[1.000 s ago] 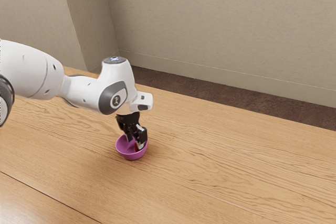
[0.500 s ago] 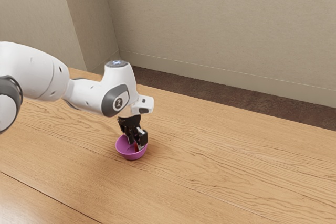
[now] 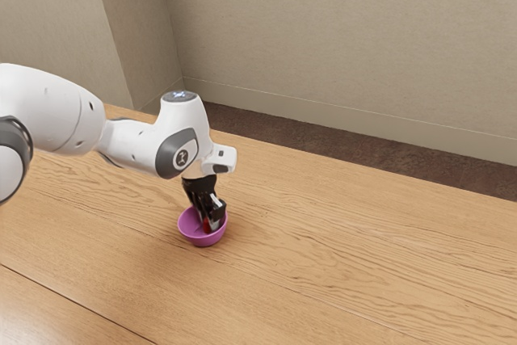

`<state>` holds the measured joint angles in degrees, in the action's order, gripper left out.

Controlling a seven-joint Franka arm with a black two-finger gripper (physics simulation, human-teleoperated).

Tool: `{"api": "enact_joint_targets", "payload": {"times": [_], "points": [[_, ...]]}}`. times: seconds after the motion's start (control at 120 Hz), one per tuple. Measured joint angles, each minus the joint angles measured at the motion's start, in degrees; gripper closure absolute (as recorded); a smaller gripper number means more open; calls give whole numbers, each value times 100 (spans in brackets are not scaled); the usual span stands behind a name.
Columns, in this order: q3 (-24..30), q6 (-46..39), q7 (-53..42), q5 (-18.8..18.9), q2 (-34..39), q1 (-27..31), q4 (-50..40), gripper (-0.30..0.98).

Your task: Take strawberry from the bowl

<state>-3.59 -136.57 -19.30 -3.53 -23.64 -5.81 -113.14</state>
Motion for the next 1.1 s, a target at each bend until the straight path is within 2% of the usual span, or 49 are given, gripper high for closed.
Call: {"api": "enact_joint_targets", "payload": {"times": [0.208, 0.383, 0.583, 0.842, 0.983, 1.1], "points": [[1, -14, 85, 42, 670, -79, -381, 61], [55, -20, 256, 74, 995, -812, -512, 62], [363, -29, 537, 93, 759, -1707, -381, 62], [496, -37, 869, 99, 175, -1837, 27, 61], [499, -25, 954, 0, 186, -1907, 51, 34], [487, -1, 1057, -13, 574, -1962, 46, 20]]}}
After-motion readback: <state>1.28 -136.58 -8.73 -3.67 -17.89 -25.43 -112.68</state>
